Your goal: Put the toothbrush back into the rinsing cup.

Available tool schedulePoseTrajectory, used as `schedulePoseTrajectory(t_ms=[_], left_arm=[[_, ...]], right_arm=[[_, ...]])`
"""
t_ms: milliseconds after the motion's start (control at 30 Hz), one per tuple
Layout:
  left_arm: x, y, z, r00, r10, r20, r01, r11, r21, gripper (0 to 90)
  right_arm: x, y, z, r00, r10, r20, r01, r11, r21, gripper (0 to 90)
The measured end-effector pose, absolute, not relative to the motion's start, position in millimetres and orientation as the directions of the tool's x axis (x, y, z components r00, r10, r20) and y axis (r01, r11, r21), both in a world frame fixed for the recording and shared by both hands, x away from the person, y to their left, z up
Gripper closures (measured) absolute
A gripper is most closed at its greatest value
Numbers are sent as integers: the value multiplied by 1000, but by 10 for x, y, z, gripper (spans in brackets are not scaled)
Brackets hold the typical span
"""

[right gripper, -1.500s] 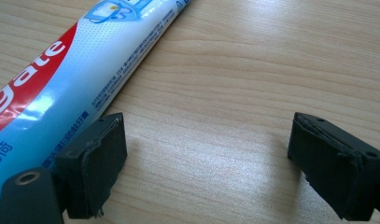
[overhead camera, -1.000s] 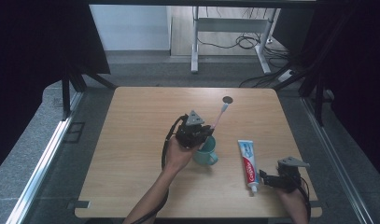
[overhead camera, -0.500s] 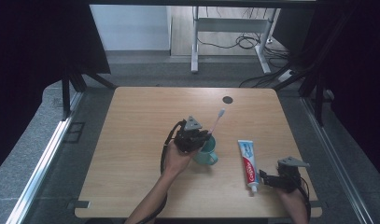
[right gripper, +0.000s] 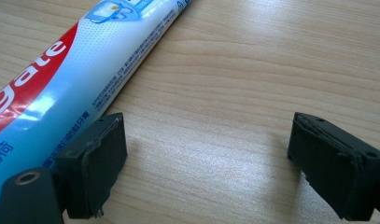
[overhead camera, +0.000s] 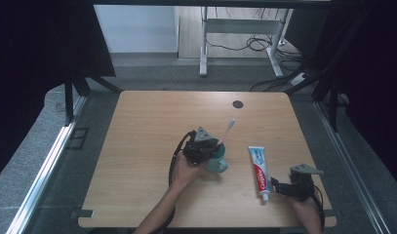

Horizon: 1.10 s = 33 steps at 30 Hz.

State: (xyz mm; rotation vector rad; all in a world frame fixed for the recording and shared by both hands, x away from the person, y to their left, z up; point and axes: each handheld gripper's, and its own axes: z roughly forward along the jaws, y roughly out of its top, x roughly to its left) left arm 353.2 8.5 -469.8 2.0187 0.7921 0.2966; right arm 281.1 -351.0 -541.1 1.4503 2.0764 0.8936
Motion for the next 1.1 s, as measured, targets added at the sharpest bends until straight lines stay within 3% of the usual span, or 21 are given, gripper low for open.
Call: schedulePoseTrajectory(t_ms=[1100], left_arm=[[3531,77,-4811,759,646,-82,454,-435,777,820]], right_arm=[[2808,-3510,-5409,-345,939,1,649,238,722,113]])
